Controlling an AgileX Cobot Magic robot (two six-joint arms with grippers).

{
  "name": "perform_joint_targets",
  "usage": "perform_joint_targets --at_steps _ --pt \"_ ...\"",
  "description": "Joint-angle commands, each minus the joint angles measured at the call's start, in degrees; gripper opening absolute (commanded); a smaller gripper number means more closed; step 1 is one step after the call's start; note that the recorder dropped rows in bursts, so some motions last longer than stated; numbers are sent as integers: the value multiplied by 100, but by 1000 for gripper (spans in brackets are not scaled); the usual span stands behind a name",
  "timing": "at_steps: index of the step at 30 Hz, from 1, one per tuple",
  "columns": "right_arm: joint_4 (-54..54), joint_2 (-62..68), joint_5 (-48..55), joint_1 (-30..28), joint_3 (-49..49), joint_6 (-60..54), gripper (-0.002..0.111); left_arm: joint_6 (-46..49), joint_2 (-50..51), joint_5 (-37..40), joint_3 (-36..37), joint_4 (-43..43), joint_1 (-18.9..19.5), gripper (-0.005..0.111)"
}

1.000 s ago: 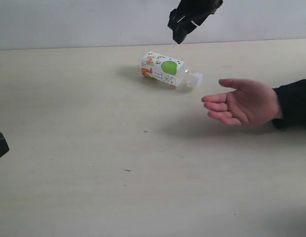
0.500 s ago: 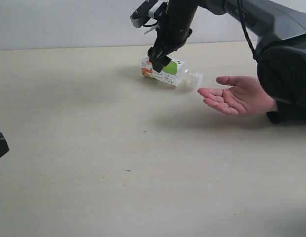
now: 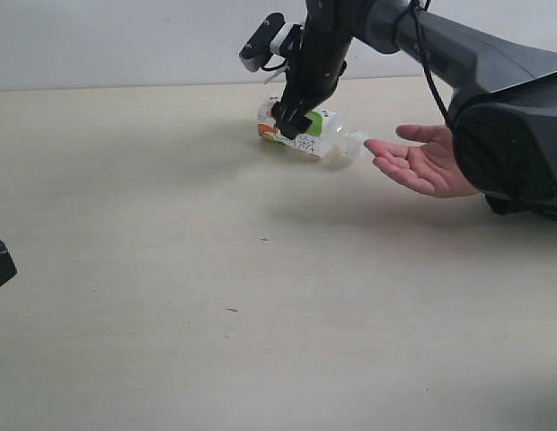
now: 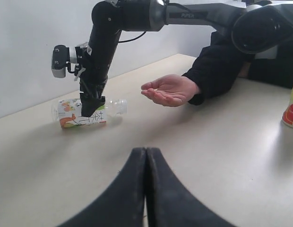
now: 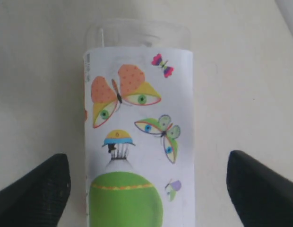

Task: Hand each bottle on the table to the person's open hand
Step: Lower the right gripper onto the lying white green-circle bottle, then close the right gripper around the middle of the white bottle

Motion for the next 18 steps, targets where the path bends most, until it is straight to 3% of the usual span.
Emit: perform_joint_targets --at_steps 1,18 --pt "-44 64 -264 -26 -54 76 84 -5 -19 -10 12 -27 15 0" --pt "23 254 -19 -56 -54 64 82 -5 -19 -10 12 -27 15 0"
